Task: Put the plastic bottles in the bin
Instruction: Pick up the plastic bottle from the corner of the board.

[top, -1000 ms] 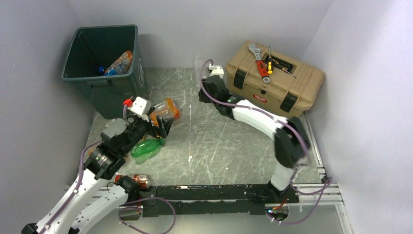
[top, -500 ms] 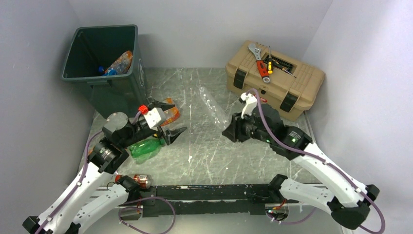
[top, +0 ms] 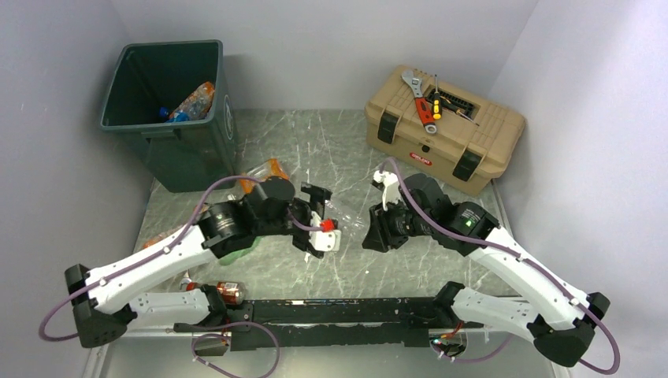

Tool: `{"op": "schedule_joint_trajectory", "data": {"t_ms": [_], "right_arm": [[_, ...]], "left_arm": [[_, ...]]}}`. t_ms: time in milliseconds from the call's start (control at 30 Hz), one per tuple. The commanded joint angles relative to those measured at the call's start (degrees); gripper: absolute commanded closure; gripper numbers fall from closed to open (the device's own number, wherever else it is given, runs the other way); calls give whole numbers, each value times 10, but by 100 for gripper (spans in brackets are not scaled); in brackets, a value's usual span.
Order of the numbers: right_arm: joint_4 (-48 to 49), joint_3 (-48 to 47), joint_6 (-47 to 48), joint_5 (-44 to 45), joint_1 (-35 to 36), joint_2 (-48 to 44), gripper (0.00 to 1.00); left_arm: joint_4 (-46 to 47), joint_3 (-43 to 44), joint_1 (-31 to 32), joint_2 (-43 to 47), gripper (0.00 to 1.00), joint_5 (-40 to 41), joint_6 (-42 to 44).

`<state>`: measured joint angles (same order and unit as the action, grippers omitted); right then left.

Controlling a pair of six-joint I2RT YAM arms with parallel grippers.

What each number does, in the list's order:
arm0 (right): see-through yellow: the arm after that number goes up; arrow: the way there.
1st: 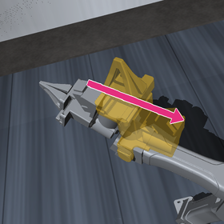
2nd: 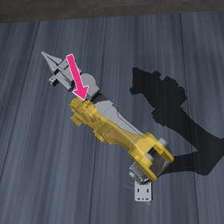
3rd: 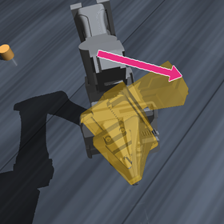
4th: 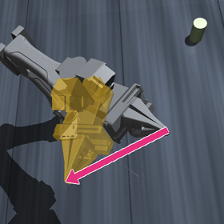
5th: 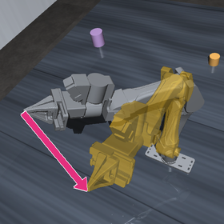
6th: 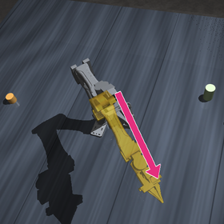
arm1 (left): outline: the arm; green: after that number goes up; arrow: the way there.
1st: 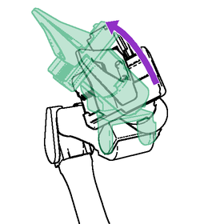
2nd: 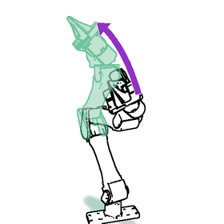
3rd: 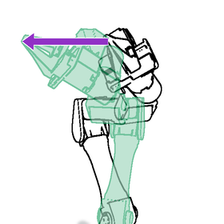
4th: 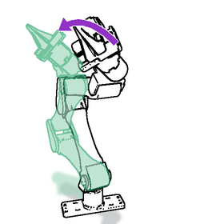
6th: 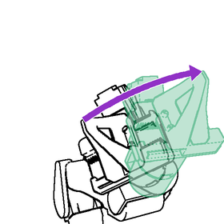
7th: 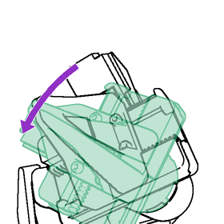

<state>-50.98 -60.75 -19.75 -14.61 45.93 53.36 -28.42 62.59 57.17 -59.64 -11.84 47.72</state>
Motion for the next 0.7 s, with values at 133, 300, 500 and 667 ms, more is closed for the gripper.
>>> {"op": "schedule_joint_trajectory", "data": {"t_ms": [133, 300, 500, 667], "right_arm": [[-6, -47, 18, -57, 0, 8, 100], [-6, -60, 27, -93, 0, 11, 100], [-6, -72, 30, -110, 0, 15, 100], [-15, -76, 36, -100, -1, 14, 100]], "left_arm": [[-50, 45, 39, -50, 0, 67, 125], [-42, 48, 49, -80, 1, 64, 122], [-19, 51, 72, -118, 5, 105, 132], [-25, 72, 78, -135, 22, 101, 114]]}}
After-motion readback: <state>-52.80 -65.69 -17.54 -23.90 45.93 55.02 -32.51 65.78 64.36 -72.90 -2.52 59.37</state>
